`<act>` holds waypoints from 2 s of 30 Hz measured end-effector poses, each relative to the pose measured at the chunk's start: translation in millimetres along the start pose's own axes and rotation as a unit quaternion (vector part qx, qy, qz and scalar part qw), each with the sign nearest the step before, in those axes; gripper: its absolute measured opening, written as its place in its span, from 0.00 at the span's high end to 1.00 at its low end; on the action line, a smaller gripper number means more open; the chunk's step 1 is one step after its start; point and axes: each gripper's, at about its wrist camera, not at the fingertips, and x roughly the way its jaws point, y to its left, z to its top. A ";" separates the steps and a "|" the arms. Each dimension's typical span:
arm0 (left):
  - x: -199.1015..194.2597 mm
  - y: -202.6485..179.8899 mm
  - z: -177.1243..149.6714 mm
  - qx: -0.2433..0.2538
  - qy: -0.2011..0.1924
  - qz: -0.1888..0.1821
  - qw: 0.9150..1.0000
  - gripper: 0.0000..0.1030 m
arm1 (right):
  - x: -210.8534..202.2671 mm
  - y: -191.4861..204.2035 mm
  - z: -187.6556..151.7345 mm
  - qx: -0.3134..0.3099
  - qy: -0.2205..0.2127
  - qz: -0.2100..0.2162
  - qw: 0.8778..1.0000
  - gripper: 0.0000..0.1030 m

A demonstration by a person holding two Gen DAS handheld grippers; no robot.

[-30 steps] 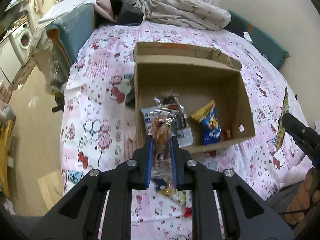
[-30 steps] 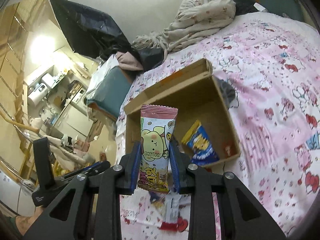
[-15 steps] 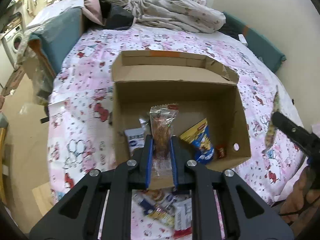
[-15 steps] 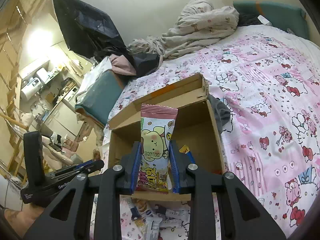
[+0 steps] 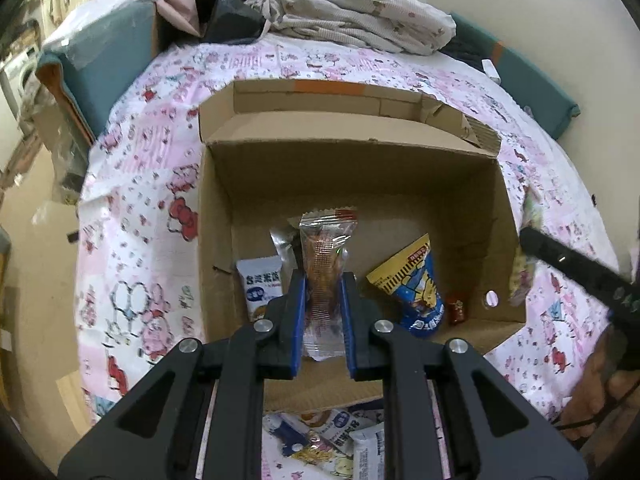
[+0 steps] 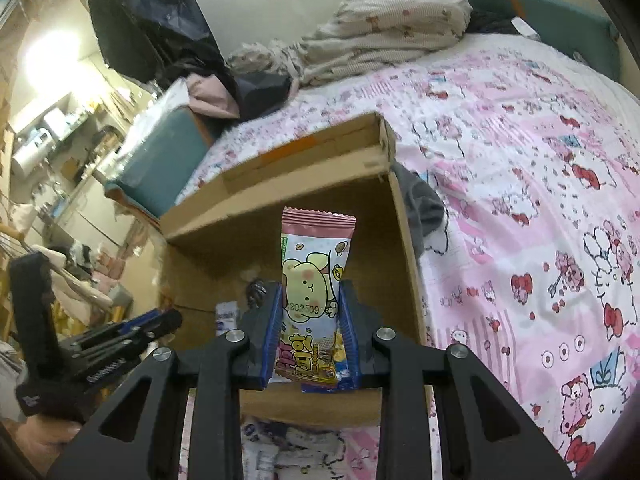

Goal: Organize snacks
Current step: 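Carry both held snacks up and over into the cardboard box, then open both tools to release the snacks into the box and withdraw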

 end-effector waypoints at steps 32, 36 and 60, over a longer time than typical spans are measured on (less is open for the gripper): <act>15.7 -6.7 -8.4 0.020 0.008 0.018 1.000 0.84 | 35.8 -1.7 -14.5 0.011 0.079 -0.023 0.997 0.71; 17.0 -5.8 -9.0 0.018 0.009 0.020 1.000 0.84 | 37.1 -1.9 -14.8 0.011 0.082 -0.023 0.996 0.70; -11.1 -6.2 -12.3 0.021 -0.031 0.020 0.999 0.13 | 16.0 3.5 -5.8 0.033 0.040 0.017 0.999 0.28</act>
